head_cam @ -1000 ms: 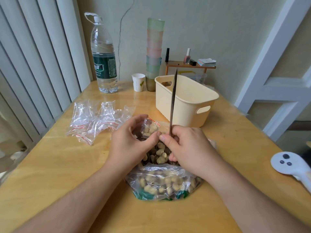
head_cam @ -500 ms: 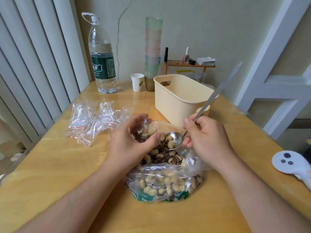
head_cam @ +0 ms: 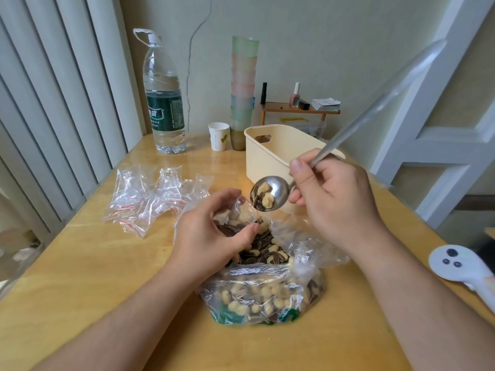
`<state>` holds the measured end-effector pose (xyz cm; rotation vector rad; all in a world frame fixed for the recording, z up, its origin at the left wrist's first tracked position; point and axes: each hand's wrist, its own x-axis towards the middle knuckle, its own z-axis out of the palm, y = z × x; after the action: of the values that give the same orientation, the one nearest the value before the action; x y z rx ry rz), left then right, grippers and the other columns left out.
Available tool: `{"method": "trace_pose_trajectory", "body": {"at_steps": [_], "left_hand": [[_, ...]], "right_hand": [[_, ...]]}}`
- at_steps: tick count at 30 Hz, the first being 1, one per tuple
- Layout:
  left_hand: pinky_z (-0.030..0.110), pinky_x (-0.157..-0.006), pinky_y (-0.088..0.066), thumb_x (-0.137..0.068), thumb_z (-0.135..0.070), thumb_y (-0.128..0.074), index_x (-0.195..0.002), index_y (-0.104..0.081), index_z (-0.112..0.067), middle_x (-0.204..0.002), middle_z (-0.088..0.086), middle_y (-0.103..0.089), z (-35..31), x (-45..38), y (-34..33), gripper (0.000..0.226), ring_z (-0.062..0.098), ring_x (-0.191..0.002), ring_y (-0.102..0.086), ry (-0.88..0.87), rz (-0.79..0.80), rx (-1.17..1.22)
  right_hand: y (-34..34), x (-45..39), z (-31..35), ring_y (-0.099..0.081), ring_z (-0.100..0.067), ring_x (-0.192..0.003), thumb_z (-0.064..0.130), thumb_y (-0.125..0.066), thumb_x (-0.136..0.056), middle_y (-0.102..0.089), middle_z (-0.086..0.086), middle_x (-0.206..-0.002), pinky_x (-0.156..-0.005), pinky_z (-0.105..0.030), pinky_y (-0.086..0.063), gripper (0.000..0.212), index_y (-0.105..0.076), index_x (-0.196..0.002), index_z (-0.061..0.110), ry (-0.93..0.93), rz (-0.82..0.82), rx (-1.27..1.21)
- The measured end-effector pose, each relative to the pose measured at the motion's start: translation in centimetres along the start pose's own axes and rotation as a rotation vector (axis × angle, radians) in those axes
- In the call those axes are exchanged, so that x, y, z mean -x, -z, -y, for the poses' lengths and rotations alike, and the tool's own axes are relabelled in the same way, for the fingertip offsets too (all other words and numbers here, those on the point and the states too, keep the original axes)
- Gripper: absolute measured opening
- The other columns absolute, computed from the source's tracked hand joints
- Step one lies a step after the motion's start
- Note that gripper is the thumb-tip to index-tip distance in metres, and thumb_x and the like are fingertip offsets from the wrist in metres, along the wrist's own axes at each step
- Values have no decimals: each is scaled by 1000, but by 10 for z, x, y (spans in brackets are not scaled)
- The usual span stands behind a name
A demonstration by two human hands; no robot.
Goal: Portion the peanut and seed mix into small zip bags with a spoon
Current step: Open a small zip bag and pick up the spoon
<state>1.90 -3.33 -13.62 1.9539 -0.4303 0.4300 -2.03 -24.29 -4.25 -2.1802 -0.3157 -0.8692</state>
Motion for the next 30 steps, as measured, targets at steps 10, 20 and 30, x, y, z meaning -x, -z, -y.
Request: {"method": "trace_pose_trajectory", "body": {"at_steps": [10, 20, 30], "left_hand": [[14, -97, -50, -65, -66, -80, -128, -64, -44, -113, -34, -68, -1, -1, 1, 69, -14, -110, -62, 14, -25, 12], [22, -101, -53, -64, -68, -82, -130, -65, -41, -117, -27, -70, -4, 0, 4, 73, -10, -112, -64, 61, -19, 52], [28, -102, -56, -78, -20, -90, -127, -67, -24, -112, -10, -78, -13, -1, 10, 55, 8, -109, -73, 118, -136, 360]], "right_hand": [[-21, 2, 6, -62, -20, -78, 25, -61, -103, -67, -3, -86, -71, -39, -49, 22, -74, -92, 11, 380, 39, 153], [-20, 6, 8, -62, -14, -83, 28, -59, -105, -63, 3, -95, -73, -30, -50, 27, -76, -95, 10, 370, -28, 140], [-13, 7, -16, -64, -21, -73, 22, -62, -103, -69, 0, -79, -71, -36, -50, 24, -76, -89, 8, 287, -77, 130]]}}
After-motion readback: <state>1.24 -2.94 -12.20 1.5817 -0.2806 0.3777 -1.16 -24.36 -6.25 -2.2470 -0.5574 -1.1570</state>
